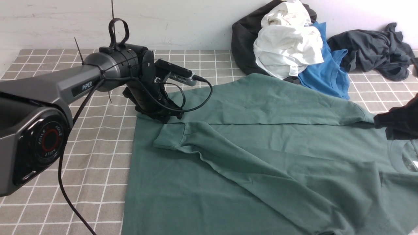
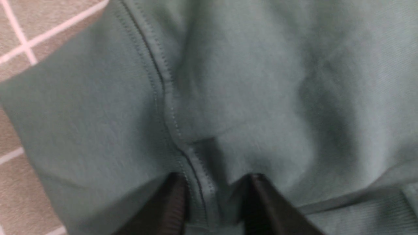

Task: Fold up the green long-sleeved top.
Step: Use the left arm to clamp the cuff farthest from it, then use the left arm to drag and drop the cuff onto the cuff closest to the left arm

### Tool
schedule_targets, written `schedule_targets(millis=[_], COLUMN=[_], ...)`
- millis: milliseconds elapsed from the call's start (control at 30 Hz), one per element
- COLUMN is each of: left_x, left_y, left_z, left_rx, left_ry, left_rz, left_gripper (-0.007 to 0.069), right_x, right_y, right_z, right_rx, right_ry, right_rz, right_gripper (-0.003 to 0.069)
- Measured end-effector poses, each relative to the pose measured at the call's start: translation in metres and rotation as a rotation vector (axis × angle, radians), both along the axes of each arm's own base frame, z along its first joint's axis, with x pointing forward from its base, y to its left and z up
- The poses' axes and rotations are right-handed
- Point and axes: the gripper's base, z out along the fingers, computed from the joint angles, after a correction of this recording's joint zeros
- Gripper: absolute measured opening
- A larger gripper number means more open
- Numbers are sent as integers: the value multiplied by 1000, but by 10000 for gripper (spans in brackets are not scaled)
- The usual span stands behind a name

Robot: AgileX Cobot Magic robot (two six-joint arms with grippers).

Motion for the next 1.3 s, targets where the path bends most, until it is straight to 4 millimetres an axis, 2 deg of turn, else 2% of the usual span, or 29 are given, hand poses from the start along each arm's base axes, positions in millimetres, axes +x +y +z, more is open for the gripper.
schedule_targets(millis=[100,200,300,367,400,467,500,567,667,733,833,933,1000,1067,1100,1133,1233,1267,1300], left_x=[0,-2,-7,-15,-16,-26,-36,-53,-90,-119,-154,-180,-196,-202,-211,-213,-217,-217,-220], left_y=[0,1,1,3,3,4,6,10,18,22,20,15,11,9,6,5,1,0,-1], left_z=[4,15,42,73,75,96,113,130,144,142,125,98,75,67,57,55,54,55,58], left_rx=[-2,-6,-19,-38,-37,-52,-61,-65,-69,-86,-115,-117,-102,-96,-81,-76,-70,-71,-67], left_ry=[-10,-27,-62,-88,-83,-74,-60,-24,34,69,106,147,190,203,228,234,240,239,247], left_rz=[-1,-4,-3,-2,-2,-2,-2,2,14,17,14,1,-13,-22,-43,-55,-84,-86,-105], left_gripper=[43,13,13,13,13,13,13,13,13,13,13,25,60,94,163,200,351,361,425], right_x=[0,0,0,1,1,0,0,-1,-4,-6,-9,-13,-17,-19,-25,-28,-41,-43,-51], right_y=[0,0,0,0,0,0,0,0,0,0,0,1,3,4,8,10,24,26,36], right_z=[0,0,0,0,0,0,0,0,3,8,15,21,26,29,35,38,52,53,60], right_rx=[0,0,0,1,1,1,0,-2,-3,-3,5,21,43,55,86,93,118,123,132], right_ry=[0,-1,-3,-7,-7,-6,-1,10,14,-1,-23,-42,-46,-47,-48,-49,-66,-64,-67], right_rz=[0,0,1,1,1,1,0,0,-2,-3,-6,-8,-3,7,30,51,130,140,186], right_gripper=[335,335,335,335,335,335,335,335,335,335,335,335,335,335,335,335,335,335,335])
